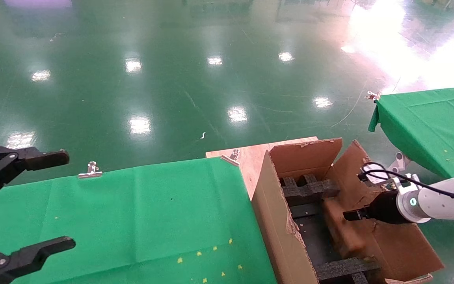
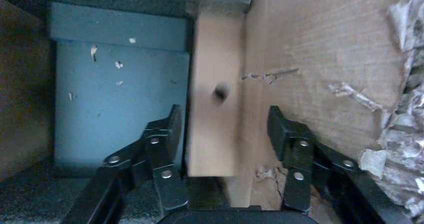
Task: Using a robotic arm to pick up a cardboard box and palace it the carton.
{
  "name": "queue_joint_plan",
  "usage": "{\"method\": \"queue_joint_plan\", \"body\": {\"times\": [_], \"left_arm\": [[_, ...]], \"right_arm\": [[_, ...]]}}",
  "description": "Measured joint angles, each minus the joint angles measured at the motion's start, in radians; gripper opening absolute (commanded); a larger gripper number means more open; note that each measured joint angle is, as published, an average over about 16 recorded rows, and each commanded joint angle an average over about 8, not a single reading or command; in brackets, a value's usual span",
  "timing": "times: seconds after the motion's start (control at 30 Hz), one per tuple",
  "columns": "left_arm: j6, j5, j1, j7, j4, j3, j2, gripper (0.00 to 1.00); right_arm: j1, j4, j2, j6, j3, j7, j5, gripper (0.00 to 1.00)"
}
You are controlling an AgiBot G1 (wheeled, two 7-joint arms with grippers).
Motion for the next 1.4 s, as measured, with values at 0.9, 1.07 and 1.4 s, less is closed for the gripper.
{"method": "queue_joint_plan", "body": {"times": [0.9, 1.07, 1.4], "left_arm": [[0.0, 0.0, 0.0, 0.0, 0.0, 0.0, 0.0, 1.0], [0.0, 0.0, 0.0, 0.0, 0.0, 0.0, 0.0, 1.0], [0.0, 0.0, 0.0, 0.0, 0.0, 0.0, 0.0, 1.0]], "right_arm": [[0.283, 0.329, 0.111, -0.128, 0.179, -0.082, 0.196, 1.0], [0.279, 0.341, 0.113, -0.143, 0.201, -0.1, 0.222, 1.0], [0.198, 0.341, 0.089, -0.209, 0.308, -0.214, 0.287, 1.0]]}}
